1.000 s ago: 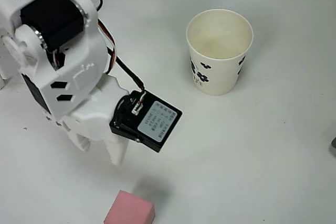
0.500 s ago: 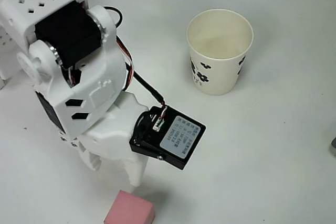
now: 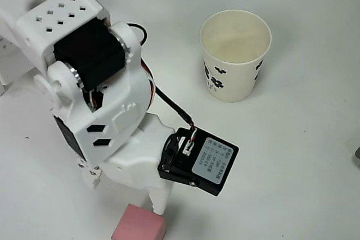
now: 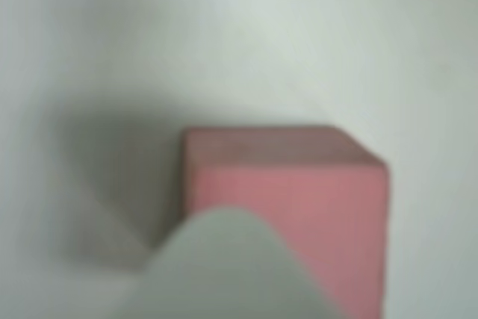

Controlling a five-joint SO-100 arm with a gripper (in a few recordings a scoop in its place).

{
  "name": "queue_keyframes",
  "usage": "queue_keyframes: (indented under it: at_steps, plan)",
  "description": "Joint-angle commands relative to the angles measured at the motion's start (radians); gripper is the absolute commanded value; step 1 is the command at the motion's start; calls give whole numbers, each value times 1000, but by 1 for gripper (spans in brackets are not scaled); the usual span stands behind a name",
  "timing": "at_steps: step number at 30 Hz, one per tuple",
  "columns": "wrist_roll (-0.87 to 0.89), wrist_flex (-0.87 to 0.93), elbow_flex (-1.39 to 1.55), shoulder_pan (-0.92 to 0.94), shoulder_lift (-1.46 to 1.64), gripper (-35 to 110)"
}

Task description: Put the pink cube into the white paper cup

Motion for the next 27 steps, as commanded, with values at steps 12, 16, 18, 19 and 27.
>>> queue_keyframes:
  at_steps: [12,16,18,19,27]
  plan:
    - [-37,9,-238,28,-110,46]
    - [-40,28,-284,28,-147,46]
    - [-40,37,-298,28,-166,46]
    - [-40,37,-298,28,-173,46]
    - [-38,38,-298,29,-225,46]
